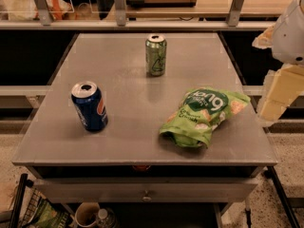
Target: Knock pepsi can over
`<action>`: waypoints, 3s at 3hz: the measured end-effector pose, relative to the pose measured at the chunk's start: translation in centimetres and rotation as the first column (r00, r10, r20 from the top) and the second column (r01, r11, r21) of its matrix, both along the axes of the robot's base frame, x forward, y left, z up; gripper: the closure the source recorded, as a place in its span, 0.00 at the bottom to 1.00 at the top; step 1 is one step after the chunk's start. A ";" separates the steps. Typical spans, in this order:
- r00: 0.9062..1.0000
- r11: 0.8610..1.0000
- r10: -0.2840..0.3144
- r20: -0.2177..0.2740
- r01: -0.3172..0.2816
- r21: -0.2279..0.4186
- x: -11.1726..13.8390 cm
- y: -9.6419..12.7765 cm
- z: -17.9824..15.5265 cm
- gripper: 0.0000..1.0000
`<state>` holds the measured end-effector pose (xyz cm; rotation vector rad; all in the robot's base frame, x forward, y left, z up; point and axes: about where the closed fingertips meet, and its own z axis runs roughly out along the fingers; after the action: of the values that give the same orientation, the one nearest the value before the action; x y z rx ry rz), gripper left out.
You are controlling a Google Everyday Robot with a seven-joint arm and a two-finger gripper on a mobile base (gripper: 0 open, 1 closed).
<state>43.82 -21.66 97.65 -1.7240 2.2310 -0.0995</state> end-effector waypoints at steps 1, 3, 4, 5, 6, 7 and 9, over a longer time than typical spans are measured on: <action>1.000 1.000 0.000 0.000 0.000 0.000 0.0 0.0 0.0 0.00; 0.998 0.971 -0.042 0.051 0.028 0.238 0.0 1.4 0.9 0.00; 0.995 0.911 -0.025 0.097 -0.017 0.413 0.3 2.6 0.8 0.00; 0.991 0.818 0.018 0.130 -0.089 0.569 0.2 4.2 0.4 0.00; 0.991 0.699 0.035 0.129 -0.117 0.705 -0.8 7.5 1.3 0.00; 0.991 0.699 0.035 0.129 -0.117 0.705 -0.8 7.5 1.3 0.00; 0.992 0.676 -0.003 0.123 -0.089 0.732 -1.0 11.7 0.0 0.00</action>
Offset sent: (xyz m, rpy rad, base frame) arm -0.0050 0.0210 0.0270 0.2345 -0.0336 -0.0524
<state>42.77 -9.98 97.63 -1.2538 1.7538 0.6256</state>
